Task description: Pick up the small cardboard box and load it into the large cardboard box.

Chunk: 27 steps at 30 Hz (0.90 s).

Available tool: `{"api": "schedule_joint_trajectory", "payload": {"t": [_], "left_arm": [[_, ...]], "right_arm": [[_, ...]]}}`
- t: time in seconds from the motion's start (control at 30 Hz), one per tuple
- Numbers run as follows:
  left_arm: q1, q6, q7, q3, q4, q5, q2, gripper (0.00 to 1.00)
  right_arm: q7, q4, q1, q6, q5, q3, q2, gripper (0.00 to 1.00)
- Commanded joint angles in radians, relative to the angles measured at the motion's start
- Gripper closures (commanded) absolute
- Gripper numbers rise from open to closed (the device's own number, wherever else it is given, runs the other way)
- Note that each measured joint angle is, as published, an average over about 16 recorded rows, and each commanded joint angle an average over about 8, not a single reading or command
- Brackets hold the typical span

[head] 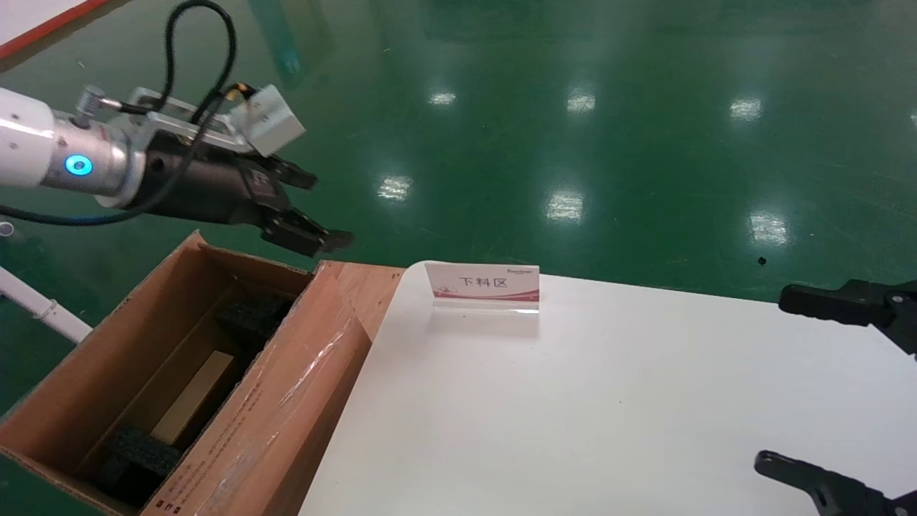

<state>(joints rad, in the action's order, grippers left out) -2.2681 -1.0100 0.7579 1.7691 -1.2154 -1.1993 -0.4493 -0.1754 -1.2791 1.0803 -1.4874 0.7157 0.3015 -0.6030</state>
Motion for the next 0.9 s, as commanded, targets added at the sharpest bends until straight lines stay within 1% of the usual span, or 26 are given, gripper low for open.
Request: {"api": "schedule_joint_trajectory", "payload": {"t": [0.03,0.9], "left_arm": [[0.048,-0.019,-0.023,-0.060,-0.003,0.019,-0.006,0.00],[0.669,-0.272,-0.320,-0.835,-0.039,0.263,-0.091,0.00]], "right_arm": [[0.000,0.000,0.000,0.000,0.000,0.000,0.000,0.00],[0.001,0.000,0.000,0.000,-0.001,0.001,0.000,0.00]]}}
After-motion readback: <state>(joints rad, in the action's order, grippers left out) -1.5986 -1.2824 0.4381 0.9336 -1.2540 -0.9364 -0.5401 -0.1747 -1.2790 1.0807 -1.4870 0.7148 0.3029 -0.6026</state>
